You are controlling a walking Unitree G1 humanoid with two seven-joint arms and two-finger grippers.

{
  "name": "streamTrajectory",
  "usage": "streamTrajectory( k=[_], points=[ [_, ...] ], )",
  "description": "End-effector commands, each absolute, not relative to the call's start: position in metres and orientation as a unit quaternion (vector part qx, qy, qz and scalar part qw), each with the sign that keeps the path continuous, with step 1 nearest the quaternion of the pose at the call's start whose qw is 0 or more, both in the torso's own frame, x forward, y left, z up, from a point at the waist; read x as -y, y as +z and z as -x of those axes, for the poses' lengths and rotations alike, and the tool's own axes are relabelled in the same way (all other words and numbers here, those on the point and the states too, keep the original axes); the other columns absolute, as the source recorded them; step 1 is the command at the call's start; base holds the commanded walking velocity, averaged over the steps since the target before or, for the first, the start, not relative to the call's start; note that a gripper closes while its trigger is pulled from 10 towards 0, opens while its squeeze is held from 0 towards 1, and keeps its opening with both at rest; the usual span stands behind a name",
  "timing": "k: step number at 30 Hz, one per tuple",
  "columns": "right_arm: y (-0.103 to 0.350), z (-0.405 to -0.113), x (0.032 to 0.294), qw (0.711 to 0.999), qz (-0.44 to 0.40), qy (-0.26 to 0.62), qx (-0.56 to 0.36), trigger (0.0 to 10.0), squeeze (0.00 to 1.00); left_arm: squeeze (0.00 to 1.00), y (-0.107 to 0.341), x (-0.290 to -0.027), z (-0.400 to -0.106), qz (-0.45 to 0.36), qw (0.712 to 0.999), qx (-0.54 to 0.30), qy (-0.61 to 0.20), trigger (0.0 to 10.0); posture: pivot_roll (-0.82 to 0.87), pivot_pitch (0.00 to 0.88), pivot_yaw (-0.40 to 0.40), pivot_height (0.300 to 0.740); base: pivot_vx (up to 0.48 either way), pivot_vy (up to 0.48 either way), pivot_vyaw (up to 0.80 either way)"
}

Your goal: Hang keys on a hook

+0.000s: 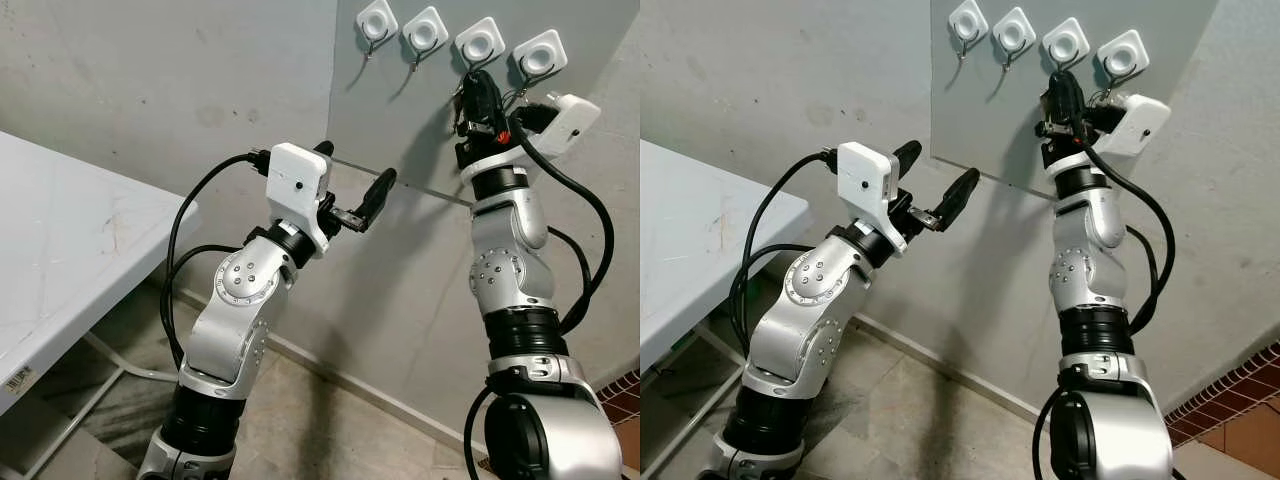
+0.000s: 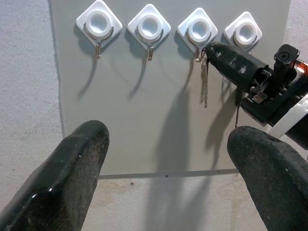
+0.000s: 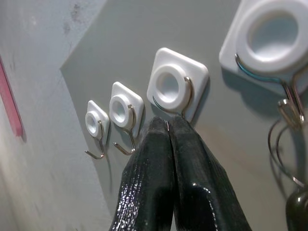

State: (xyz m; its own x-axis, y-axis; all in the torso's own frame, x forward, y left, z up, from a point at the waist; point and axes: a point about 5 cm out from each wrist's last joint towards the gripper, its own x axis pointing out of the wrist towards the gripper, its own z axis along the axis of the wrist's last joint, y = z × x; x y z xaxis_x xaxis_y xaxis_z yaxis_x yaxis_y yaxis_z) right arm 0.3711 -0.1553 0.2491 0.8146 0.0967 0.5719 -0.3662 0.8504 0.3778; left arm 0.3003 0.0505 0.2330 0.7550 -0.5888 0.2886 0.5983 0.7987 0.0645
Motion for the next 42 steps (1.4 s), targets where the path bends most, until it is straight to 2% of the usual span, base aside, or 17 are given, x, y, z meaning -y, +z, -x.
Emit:
streamTrajectory(
  k=[1, 11, 22, 27, 42],
  points=[
    [0.251, -0.372, 0.16, 0.917, -0.263, 0.118, 0.276, 10.0, 0.0, 0.0, 0.237, -0.05, -0.298, 0.012, 0.935, 0.154, -0.318, 10.0, 0.06, 0.071, -0.038, 0.74, 0.0, 0.0, 0.0],
    [0.244, -0.373, 0.16, 0.902, -0.328, 0.115, 0.256, 10.0, 0.0, 0.0, 0.238, -0.049, -0.298, 0.011, 0.936, 0.155, -0.317, 10.0, 0.06, 0.076, -0.038, 0.74, 0.0, 0.0, 0.0],
    [0.248, -0.37, 0.15, 0.903, -0.302, 0.155, 0.262, 10.0, 0.0, 0.0, 0.239, -0.049, -0.298, 0.012, 0.936, 0.156, -0.316, 10.0, 0.07, 0.077, -0.039, 0.74, 0.0, 0.0, 0.0],
    [0.252, -0.368, 0.146, 0.894, -0.309, 0.172, 0.273, 10.0, 0.0, 0.0, 0.239, -0.049, -0.298, 0.011, 0.936, 0.157, -0.315, 10.0, 0.07, 0.078, -0.04, 0.74, 0.0, 0.0, 0.0],
    [0.259, -0.367, 0.151, 0.886, -0.319, 0.167, 0.292, 10.0, 0.0, 0.0, 0.239, -0.05, -0.297, 0.011, 0.936, 0.157, -0.316, 10.0, 0.07, 0.078, -0.039, 0.74, 0.0, 0.0, 0.0]
  ],
)
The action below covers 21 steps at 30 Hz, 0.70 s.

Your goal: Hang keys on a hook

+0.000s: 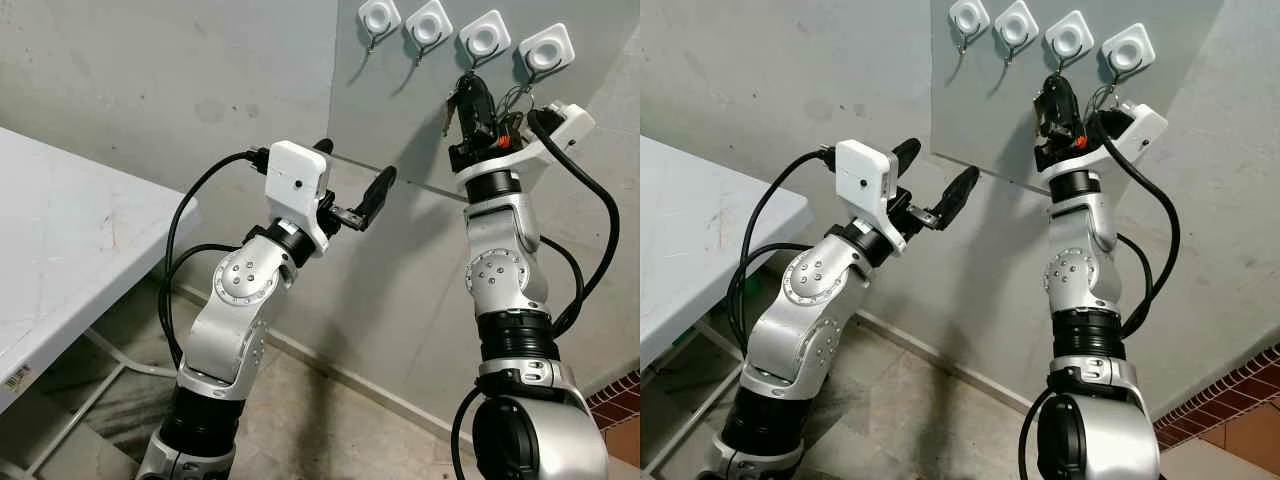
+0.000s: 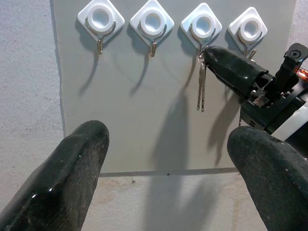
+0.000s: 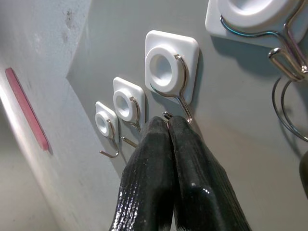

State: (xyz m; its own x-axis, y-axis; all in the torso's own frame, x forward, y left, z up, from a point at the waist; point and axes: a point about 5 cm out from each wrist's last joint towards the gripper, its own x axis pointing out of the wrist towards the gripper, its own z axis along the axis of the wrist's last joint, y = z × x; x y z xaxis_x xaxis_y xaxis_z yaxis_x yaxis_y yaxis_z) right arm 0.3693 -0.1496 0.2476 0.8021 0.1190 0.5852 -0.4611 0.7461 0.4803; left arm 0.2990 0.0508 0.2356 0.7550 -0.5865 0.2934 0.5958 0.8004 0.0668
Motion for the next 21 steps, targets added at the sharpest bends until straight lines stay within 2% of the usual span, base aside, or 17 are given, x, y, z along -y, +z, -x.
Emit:
streamTrajectory(
  k=[1, 10, 21],
  points=[
    [0.2588, -0.3667, 0.151, 0.886, -0.317, 0.168, 0.293, 10.0, 0.0, 0.0, 0.2393, -0.0495, -0.2972, 0.011, 0.936, 0.157, -0.316, 10.0, 0.07, 0.078, -0.039, 0.74, 0.0, 0.0, 0.0],
    [0.265, -0.3624, 0.1471, 0.876, -0.316, 0.19, 0.311, 10.0, 0.0, 0.0, 0.2393, -0.0492, -0.2973, 0.01, 0.936, 0.157, -0.316, 10.0, 0.07, 0.08, -0.038, 0.74, 0.0, 0.0, 0.0],
    [0.264, -0.3672, 0.1556, 0.871, -0.356, 0.159, 0.3, 10.0, 0.0, 0.0, 0.2398, -0.0486, -0.2975, 0.011, 0.936, 0.157, -0.316, 10.0, 0.07, 0.079, -0.039, 0.74, 0.0, 0.0, 0.0]
  ],
)
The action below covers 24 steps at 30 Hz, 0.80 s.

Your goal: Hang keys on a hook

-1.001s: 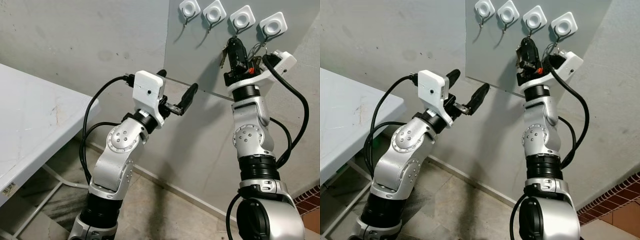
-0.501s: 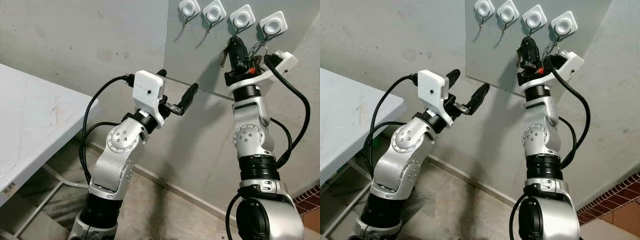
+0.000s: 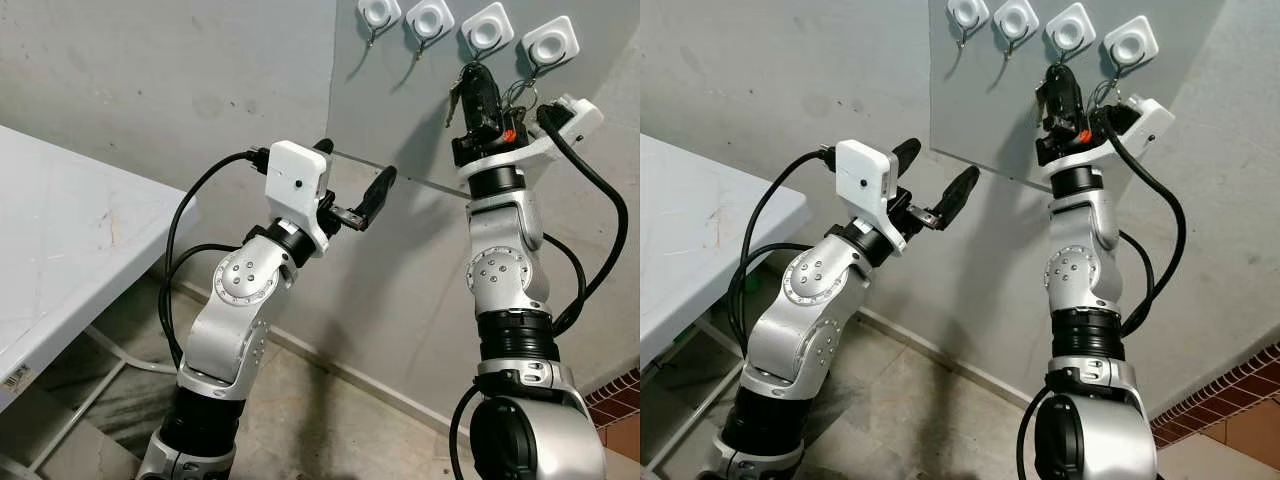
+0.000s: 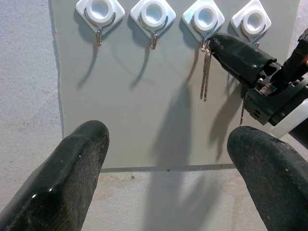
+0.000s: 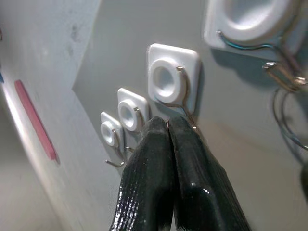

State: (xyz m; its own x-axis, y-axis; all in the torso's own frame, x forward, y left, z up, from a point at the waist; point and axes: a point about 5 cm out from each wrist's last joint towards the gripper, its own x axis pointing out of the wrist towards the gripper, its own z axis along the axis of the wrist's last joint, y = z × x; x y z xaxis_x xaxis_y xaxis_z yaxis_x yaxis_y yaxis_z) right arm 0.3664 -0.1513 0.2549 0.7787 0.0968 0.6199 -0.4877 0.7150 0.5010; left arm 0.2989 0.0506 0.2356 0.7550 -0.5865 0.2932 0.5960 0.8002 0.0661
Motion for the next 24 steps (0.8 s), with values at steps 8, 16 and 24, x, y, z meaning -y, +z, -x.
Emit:
streamTrajectory(
  k=[8, 16, 24],
  points=[
    [0.2629, -0.3677, 0.1549, 0.871, -0.358, 0.161, 0.294, 10.0, 0.0, 0.0, 0.2403, -0.0491, -0.2979, 0.011, 0.936, 0.158, -0.315, 10.0, 0.07, 0.081, -0.04, 0.74, 0.0, 0.0, 0.0],
    [0.2604, -0.37, 0.1561, 0.862, -0.393, 0.151, 0.282, 10.0, 0.0, 0.0, 0.2407, -0.049, -0.2981, 0.012, 0.936, 0.158, -0.315, 10.0, 0.07, 0.079, -0.039, 0.74, 0.0, 0.0, 0.0],
    [0.264, -0.3679, 0.1565, 0.853, -0.398, 0.159, 0.299, 10.0, 0.0, 0.0, 0.2413, -0.0489, -0.2982, 0.011, 0.936, 0.16, -0.314, 10.0, 0.07, 0.073, -0.042, 0.74, 0.0, 0.0, 0.0]
  ],
)
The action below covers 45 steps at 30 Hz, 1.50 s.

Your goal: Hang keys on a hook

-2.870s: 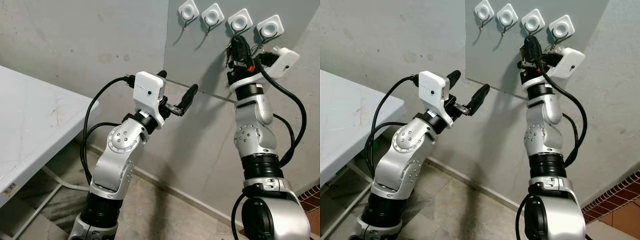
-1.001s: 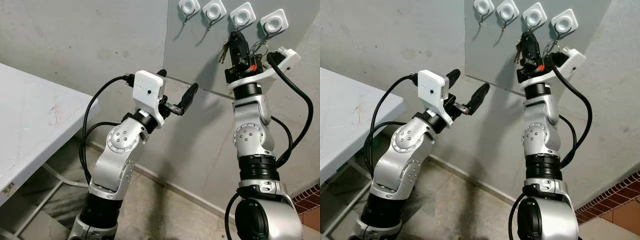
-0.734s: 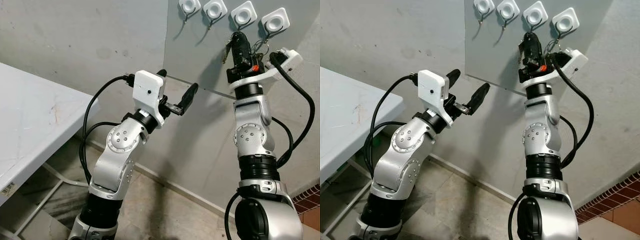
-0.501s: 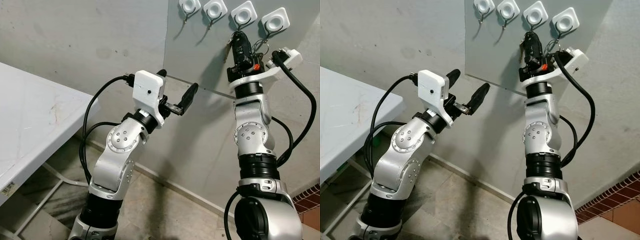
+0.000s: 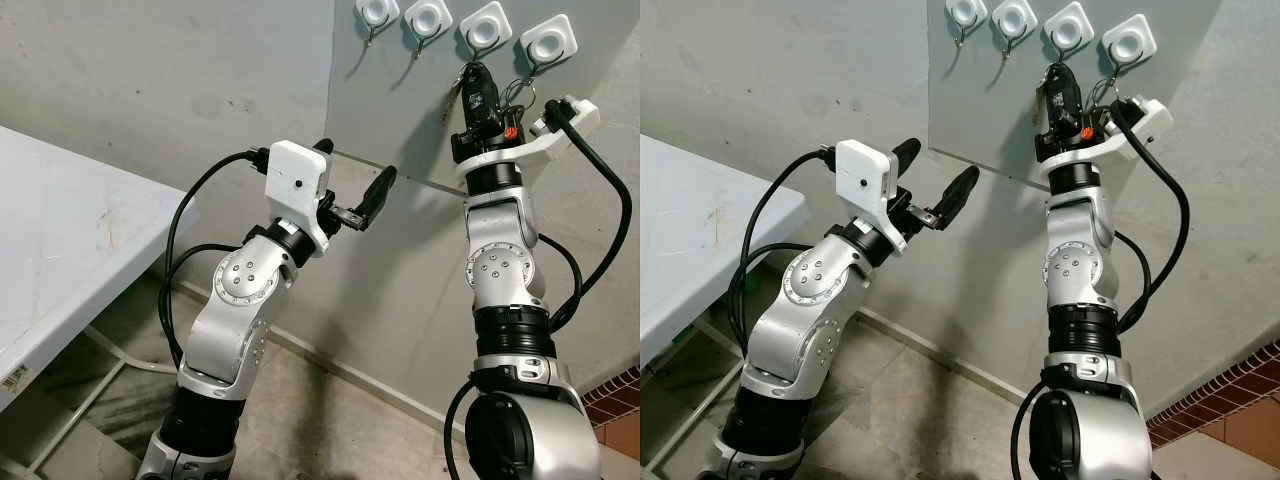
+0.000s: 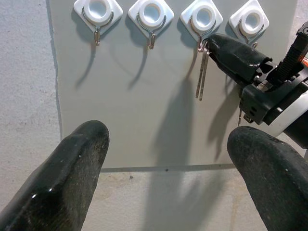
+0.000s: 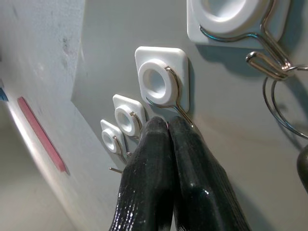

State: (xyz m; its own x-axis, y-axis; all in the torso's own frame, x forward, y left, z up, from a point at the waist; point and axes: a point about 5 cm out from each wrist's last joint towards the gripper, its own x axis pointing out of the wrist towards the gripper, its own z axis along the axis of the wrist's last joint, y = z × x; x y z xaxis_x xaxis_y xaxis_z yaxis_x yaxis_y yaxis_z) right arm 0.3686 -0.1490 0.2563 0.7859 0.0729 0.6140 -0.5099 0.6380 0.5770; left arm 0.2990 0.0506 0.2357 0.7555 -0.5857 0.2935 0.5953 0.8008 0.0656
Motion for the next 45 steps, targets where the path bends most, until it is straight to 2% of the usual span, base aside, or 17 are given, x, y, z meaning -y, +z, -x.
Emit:
streamTrajectory(
  k=[1, 11, 14, 26, 27, 28, 29, 45],
  points=[
    [0.264, -0.368, 0.157, 0.852, -0.398, 0.158, 0.301, 10.0, 0.0, 0.0, 0.241, -0.049, -0.298, 0.011, 0.936, 0.16, -0.314, 10.0, 0.07, 0.073, -0.043, 0.74, 0.0, 0.0, 0.0],
    [0.266, -0.367, 0.16, 0.841, -0.416, 0.156, 0.308, 10.0, 0.0, 0.0, 0.241, -0.048, -0.297, 0.011, 0.935, 0.161, -0.315, 10.0, 0.07, 0.066, -0.042, 0.74, 0.0, 0.0, 0.0],
    [0.267, -0.366, 0.16, 0.83, -0.437, 0.158, 0.31, 10.0, 0.0, 0.0, 0.242, -0.048, -0.297, 0.011, 0.935, 0.162, -0.316, 10.0, 0.07, 0.064, -0.042, 0.74, 0.0, 0.0, 0.0],
    [0.258, -0.37, 0.159, 0.834, -0.45, 0.147, 0.285, 10.0, 0.0, 0.0, 0.243, -0.048, -0.297, 0.01, 0.935, 0.163, -0.314, 10.0, 0.07, 0.07, -0.041, 0.74, 0.0, 0.0, 0.0],
    [0.255, -0.37, 0.159, 0.832, -0.456, 0.146, 0.28, 10.0, 0.89, 0.0, 0.242, -0.048, -0.298, 0.009, 0.936, 0.162, -0.313, 10.0, 0.07, 0.072, -0.041, 0.74, 0.0, 0.0, 0.0],
    [0.254, -0.37, 0.159, 0.83, -0.46, 0.146, 0.278, 10.0, 0.89, 0.0, 0.242, -0.048, -0.298, 0.009, 0.936, 0.162, -0.313, 10.0, 0.07, 0.072, -0.041, 0.74, 0.0, 0.0, 0.0],
    [0.252, -0.37, 0.159, 0.83, -0.463, 0.143, 0.277, 10.0, 1.0, 0.0, 0.241, -0.048, -0.298, 0.009, 0.936, 0.161, -0.312, 10.0, 0.07, 0.072, -0.041, 0.74, 0.0, 0.0, 0.0],
    [0.242, -0.369, 0.16, 0.816, -0.496, 0.136, 0.263, 10.0, 1.0, 0.0, 0.241, -0.05, -0.297, 0.008, 0.938, 0.161, -0.307, 10.0, 0.08, 0.083, -0.042, 0.74, 0.0, 0.0, 0.0]
  ],
)
